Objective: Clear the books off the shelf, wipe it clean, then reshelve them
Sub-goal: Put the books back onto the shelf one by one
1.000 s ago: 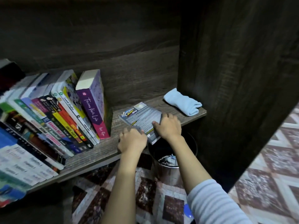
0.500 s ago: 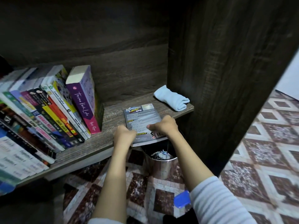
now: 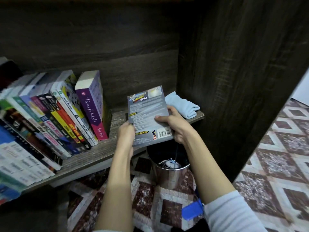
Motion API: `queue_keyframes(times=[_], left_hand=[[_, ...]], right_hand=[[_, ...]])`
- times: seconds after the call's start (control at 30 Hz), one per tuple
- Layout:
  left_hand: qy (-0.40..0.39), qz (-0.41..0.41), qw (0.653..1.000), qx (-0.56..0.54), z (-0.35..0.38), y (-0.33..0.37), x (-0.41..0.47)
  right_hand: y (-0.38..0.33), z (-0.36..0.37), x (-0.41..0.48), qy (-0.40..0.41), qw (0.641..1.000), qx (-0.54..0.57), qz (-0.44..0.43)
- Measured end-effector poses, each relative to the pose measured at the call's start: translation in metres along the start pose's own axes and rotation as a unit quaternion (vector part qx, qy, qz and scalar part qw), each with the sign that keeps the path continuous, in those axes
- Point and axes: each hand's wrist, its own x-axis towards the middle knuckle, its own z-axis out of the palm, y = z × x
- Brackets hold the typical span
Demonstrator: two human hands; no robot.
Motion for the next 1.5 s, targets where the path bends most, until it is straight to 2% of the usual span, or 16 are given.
queue_keyframes(times=[0.23,0.33,0.53,0.63,0.7,0.77,0.83,1.03,1.1,1.23,1.5], left_hand=[[0.008,0.086,0.996,-0.007,-0.012,0.017,0.009],[0.047,0.172,0.984,-0.003,-0.023,0.037,0.005],[0.059,0.332,0.941,-0.033,-0.047,0.081,-0.008],[0.058,0.376,0.925,0.0,-0.06,0.088,-0.006],[0.078,0.409,0.905,0.088,-0.069,0.088,-0.001],[0.113,0.439,0.858,0.241,-0.075,0.087,0.003],[0.142,0.434,0.81,0.368,-0.078,0.086,0.005],[0.208,0.39,0.735,0.514,-0.088,0.08,0.012],[0.22,0.383,0.723,0.531,-0.091,0.076,0.016],[0.24,0.387,0.724,0.518,-0.094,0.07,0.022],[0.268,0.42,0.708,0.501,-0.095,0.063,0.029]], right_hand=[[-0.006,0.031,-0.001,0.014,0.986,-0.005,-0.169],[0.003,0.05,0.004,0.033,0.97,-0.027,-0.241],[0.031,0.092,0.008,0.025,0.932,-0.099,-0.349],[0.046,0.114,0.01,0.042,0.909,-0.151,-0.387],[0.051,0.124,0.012,0.049,0.899,-0.164,-0.403],[0.057,0.13,0.016,0.042,0.898,-0.173,-0.403],[0.062,0.135,0.019,0.022,0.905,-0.183,-0.383],[0.078,0.133,0.041,-0.09,0.941,-0.173,-0.276],[0.085,0.133,0.047,-0.134,0.946,-0.174,-0.238],[0.088,0.128,0.058,-0.196,0.935,-0.209,-0.21],[0.089,0.118,0.069,-0.164,0.947,-0.228,-0.155]])
